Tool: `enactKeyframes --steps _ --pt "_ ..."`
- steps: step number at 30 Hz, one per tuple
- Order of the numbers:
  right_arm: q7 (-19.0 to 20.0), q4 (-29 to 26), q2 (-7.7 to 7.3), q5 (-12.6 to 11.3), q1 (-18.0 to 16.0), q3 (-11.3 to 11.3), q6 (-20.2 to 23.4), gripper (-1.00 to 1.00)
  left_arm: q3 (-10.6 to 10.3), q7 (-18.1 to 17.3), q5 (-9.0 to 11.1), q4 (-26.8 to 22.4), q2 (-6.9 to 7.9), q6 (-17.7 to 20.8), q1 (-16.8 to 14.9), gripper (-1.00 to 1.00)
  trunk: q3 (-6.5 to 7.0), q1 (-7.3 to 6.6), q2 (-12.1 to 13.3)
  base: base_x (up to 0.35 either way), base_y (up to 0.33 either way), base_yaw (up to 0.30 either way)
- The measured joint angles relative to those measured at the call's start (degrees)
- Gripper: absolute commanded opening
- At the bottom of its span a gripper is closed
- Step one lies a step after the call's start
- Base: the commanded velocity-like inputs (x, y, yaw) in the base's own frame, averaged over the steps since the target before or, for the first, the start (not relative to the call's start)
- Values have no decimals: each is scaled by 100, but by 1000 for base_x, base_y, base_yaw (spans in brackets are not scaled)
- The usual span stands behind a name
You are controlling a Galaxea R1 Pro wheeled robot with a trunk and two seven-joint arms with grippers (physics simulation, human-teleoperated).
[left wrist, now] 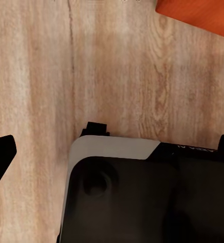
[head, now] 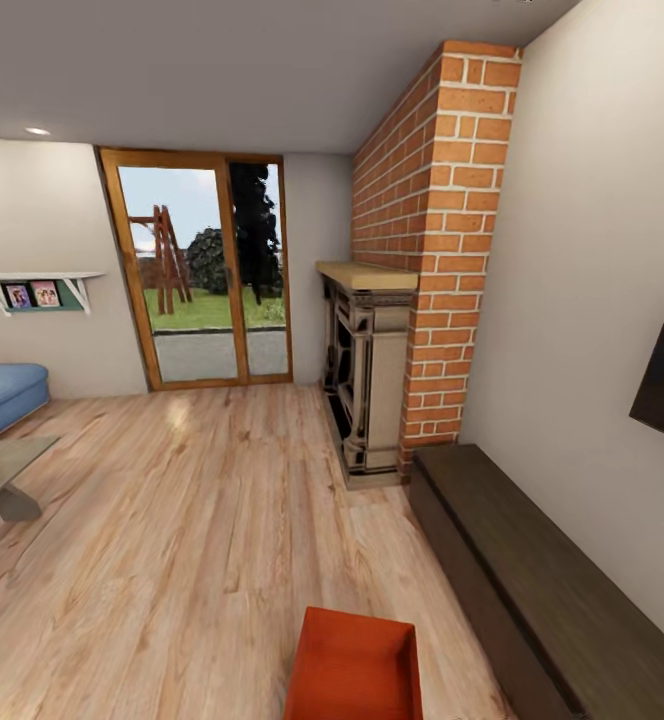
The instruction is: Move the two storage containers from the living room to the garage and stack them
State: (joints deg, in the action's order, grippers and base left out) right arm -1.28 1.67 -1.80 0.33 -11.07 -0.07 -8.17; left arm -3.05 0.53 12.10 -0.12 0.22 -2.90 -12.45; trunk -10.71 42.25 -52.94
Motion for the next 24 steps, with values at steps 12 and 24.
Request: enactKeyframes --steps 12,24 --pt "0 0 -6 -1 0 -1 -3 100 4 2 0 0 4 0 0 100 0 0 0 0 0 -248" --pt "5 0 -16 6 1 12 6 100 4 2 0 -2 4 0 1 100 0 0 0 0 0 -42"
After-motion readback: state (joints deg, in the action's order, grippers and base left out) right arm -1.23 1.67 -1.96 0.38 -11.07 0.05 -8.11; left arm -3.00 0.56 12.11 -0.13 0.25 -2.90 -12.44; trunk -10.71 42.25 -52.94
